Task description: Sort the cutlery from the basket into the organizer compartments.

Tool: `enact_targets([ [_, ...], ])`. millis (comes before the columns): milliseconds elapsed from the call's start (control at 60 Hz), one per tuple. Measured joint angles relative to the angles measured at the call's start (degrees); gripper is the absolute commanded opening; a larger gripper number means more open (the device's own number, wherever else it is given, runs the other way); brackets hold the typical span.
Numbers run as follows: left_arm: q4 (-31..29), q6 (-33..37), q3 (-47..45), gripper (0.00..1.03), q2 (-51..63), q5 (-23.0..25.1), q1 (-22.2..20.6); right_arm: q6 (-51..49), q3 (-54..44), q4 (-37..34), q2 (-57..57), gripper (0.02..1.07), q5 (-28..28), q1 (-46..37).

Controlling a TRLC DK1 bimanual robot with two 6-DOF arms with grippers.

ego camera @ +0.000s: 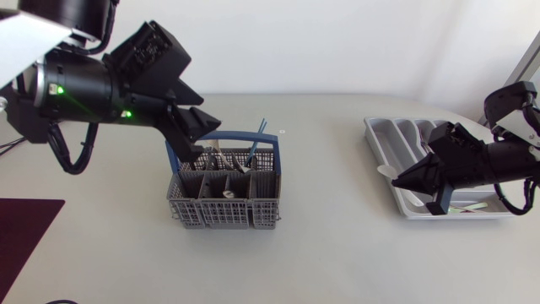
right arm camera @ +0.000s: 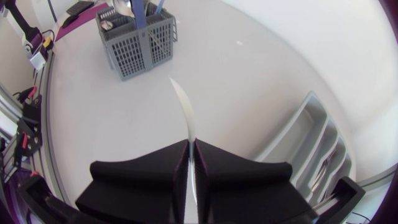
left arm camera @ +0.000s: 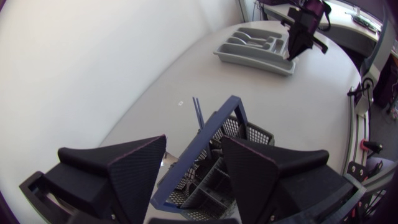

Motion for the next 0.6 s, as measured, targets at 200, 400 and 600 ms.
enact_targets([
  [200, -1.18, 4.72, -4.52, 0.6, -0.68, -0.13, -0.96, -16.74, 6.73, -6.34, 9.84, 0.08, -0.17, -11.58],
  [400, -3.08, 7.39, -7.02, 0.6, -1.27, -0.15, -2.27, -29.53, 17.05, -10.19, 20.0, 0.08, 1.86, -19.67],
  [600, -3.72, 8.39, -7.48, 0.6, -1.73, -0.61, -2.95, -39.23, 24.33, -11.26, 28.83, 0.08, 7.91, -23.89],
])
